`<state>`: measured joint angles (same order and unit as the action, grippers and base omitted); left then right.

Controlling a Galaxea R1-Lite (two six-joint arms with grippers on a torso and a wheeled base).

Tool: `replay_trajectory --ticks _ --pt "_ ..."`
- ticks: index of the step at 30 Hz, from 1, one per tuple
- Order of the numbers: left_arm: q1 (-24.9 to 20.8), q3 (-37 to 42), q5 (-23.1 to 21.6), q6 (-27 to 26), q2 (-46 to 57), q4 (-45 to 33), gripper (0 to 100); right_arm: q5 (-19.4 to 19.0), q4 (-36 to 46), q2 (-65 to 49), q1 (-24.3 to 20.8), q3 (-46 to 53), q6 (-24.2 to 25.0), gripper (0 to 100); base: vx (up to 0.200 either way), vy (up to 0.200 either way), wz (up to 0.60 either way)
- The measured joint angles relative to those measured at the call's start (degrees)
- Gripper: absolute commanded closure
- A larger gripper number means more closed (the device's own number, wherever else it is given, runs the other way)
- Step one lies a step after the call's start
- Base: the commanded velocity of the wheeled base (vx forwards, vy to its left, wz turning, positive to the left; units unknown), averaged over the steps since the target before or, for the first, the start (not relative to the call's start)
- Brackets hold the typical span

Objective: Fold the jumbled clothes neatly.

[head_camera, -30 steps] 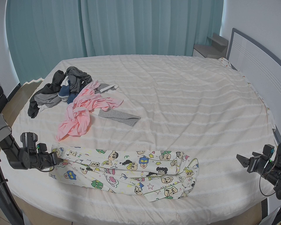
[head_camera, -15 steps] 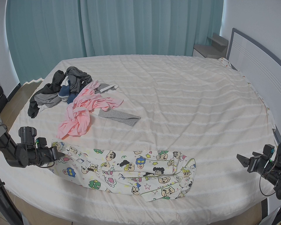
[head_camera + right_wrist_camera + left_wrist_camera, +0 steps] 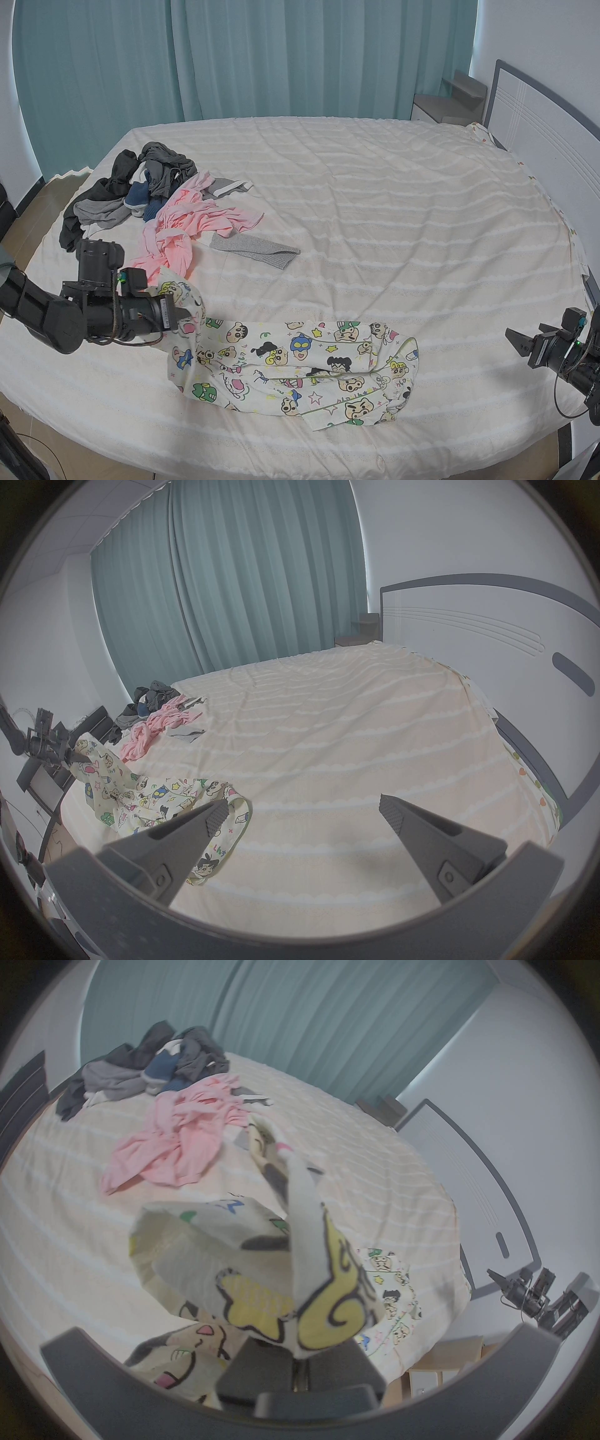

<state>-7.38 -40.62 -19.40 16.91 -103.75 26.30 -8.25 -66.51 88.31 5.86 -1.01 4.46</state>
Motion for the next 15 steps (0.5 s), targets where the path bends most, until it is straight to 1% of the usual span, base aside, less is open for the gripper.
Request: replay_trajectory --ticks 7,12,15 --pt "-12.98 -6.95 8.16 1.45 -0.49 -2.43 100 0.0 0.0 0.04 0.06 0.0 0.02 0 0.0 0.0 0.0" --pt "-21.54 -12.54 11.72 3.64 -2.72 -3.1 100 0.0 0.0 0.09 0.09 0.0 0.02 0 0.0 0.0 0.0" --pt "-25.67 -16.63 14.45 5.28 -4.68 -3.19 100 0.0 0.02 0.17 0.09 0.0 0.0 0 0.0 0.0 0.0"
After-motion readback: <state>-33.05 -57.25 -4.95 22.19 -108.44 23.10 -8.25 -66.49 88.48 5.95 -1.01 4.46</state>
